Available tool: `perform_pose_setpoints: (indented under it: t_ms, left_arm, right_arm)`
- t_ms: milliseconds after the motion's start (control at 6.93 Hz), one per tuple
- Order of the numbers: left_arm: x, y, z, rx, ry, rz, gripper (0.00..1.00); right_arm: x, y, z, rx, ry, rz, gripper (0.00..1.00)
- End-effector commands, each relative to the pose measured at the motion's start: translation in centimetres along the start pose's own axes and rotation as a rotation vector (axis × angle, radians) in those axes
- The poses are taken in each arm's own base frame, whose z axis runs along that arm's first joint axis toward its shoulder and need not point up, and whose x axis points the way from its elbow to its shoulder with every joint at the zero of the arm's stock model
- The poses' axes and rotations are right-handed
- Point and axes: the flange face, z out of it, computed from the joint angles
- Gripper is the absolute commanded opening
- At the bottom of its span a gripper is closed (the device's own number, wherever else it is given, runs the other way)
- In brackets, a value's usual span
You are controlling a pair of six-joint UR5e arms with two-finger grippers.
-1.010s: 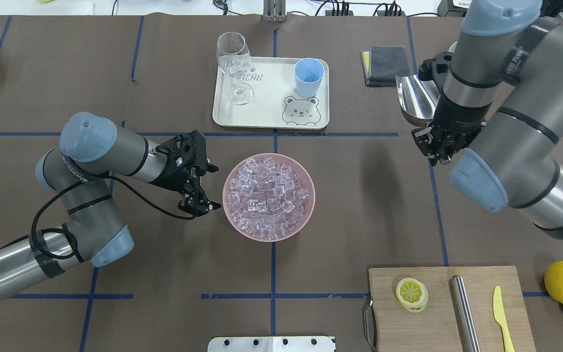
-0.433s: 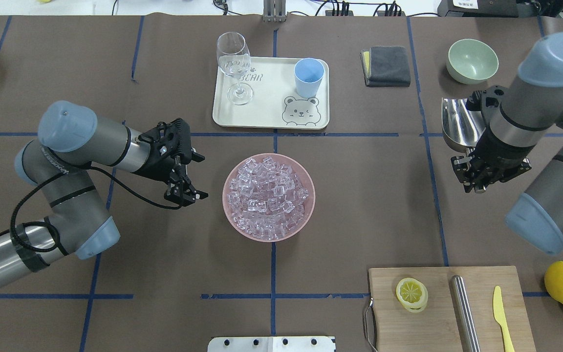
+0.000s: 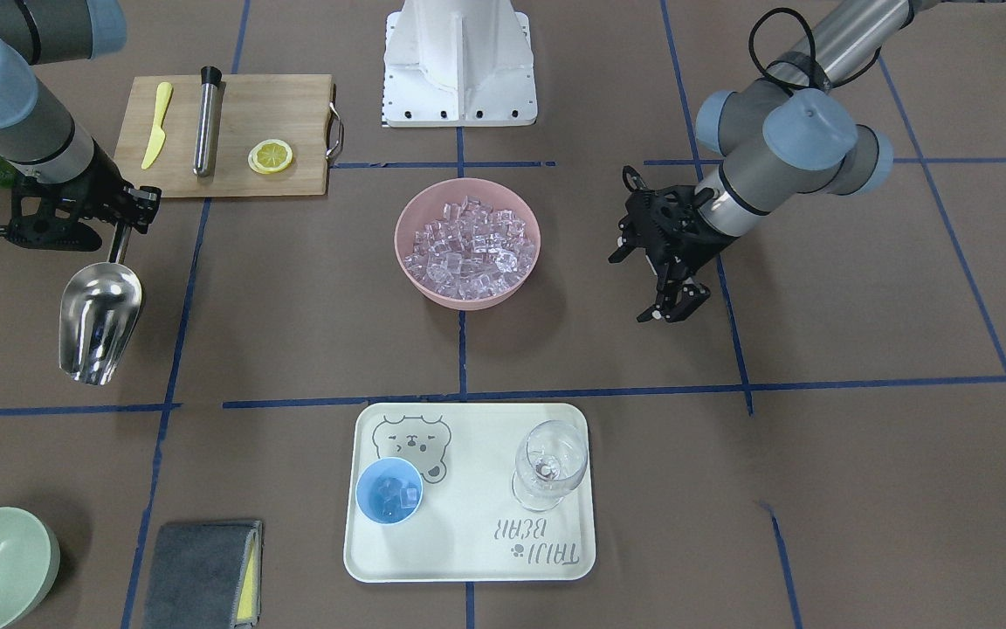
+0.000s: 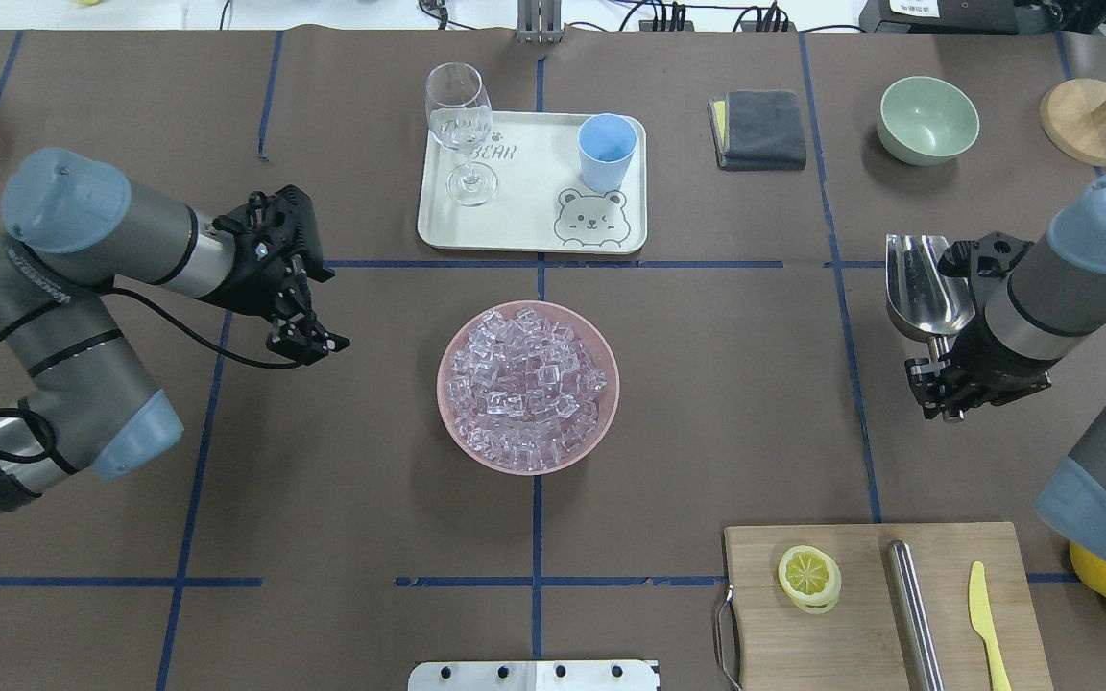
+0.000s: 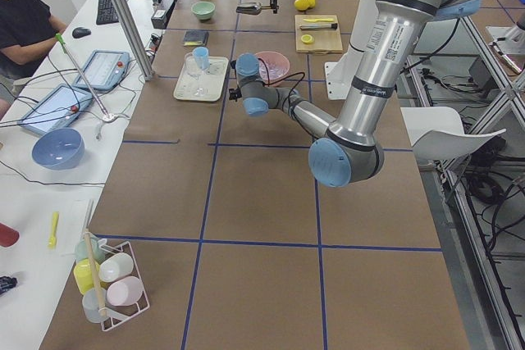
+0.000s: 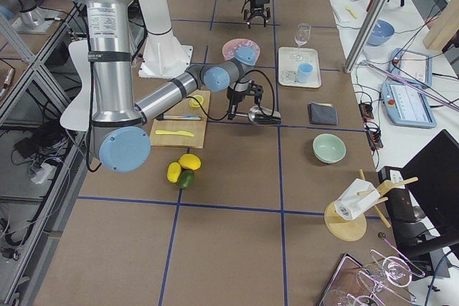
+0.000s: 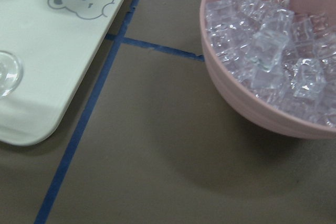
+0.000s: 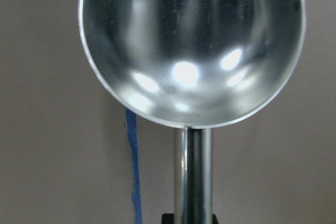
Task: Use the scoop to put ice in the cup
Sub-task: 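Bring the scoop back toward its spot with the right gripper while the left gripper withdraws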
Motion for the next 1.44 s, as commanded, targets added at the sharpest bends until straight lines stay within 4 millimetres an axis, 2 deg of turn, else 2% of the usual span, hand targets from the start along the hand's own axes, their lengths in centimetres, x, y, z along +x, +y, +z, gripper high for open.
perform_pose_setpoints:
  t_ms: [0,144,289,433,577,866,1154,1299]
  left_arm:
    - [-4.8,8.3,-4.1,-0.086,-0.125,-0.101,1.00]
    - [-4.8,10.6,-4.2,-0.120,-0.117,-0.138,1.00]
    - [-7.6,11.2,-6.1,-0.227,-0.118,-0.269,1.00]
    - [-9.2,9.4,-8.6,-0.247,-0.115,-0.332,1.00]
    - [-9.4,10.1,-9.8,-0.248,-0.135,-0.342,1.00]
    - [-11.6,11.8,-12.9,-0.236,-0.200,-0.368,1.00]
    - [-12.5,12.1,-14.3,-0.233,-0.233,-0.383,1.00]
    - [-12.9,12.3,-15.0,-0.232,-0.244,-0.393,1.00]
  right_arm:
    - [0.0,1.6,3.7,-0.015,0.016,0.005,0.00]
    - [-0.2,1.9,4.6,-0.016,0.009,-0.008,0.00]
    - [-0.1,2.0,5.2,-0.020,0.016,-0.008,0.00]
    - [0.0,2.0,5.4,-0.023,0.020,-0.008,0.00]
    - [0.3,1.7,6.1,-0.030,0.030,-0.010,0.00]
    - [0.2,1.5,6.6,-0.039,0.034,-0.009,0.00]
    - [0.3,1.4,7.1,-0.045,0.039,-0.014,0.00]
    - [0.3,1.3,7.1,-0.045,0.039,-0.016,0.51]
